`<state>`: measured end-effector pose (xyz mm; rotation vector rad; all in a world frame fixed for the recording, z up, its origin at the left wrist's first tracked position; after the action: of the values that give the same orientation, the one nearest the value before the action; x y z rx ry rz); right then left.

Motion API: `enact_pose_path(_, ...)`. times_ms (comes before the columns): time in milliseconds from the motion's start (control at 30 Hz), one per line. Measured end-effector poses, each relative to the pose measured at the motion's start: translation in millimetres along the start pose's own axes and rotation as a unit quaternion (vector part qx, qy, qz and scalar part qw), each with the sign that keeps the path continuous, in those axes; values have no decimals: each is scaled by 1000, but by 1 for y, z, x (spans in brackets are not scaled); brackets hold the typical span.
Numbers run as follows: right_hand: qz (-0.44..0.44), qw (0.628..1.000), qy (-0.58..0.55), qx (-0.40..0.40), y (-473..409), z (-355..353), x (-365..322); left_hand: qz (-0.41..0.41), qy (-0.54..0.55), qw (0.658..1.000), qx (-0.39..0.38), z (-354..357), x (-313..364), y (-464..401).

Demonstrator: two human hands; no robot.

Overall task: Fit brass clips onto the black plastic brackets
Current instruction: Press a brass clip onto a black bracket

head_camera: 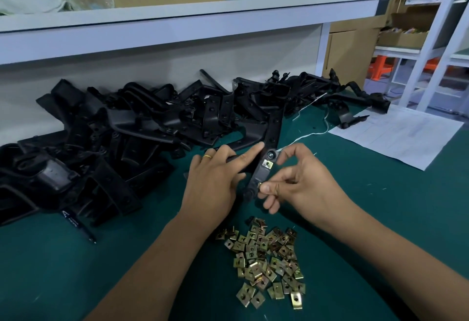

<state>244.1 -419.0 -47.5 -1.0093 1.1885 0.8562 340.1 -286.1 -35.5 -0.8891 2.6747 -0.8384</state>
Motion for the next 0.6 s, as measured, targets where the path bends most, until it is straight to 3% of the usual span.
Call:
enact_pose_path(167,-26,998,-59,26,1,6,-5,-8,6,1000,9,-4,4,0)
enact_pose_path(267,-34,996,-82,-14,6,4,-15,52,121,991,-24,-2,16,0)
enact_pose_path(367,-76,995,-65,-1,11,-2,-28,101,184,977,-28,-1,32,1)
enact_pose_path(467,-106,991,-85,-18,12,6,-32,78,169,983,-11,-1,29,0)
enact_pose_path(600,-100,995,1,-22,15,8,-40,36,78,996,3,-8,13,0)
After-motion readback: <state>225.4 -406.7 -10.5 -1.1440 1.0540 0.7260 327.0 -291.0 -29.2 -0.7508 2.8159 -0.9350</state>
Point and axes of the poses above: each hand's wrist, its own y-axis away from the middle knuckle, its own z-axis out of the palm, x = y × z, the point moved 8 cm from there along -y, towards the middle knuckle, and after that the axes turned 12 degrees about -y, right-handed, at the moved point
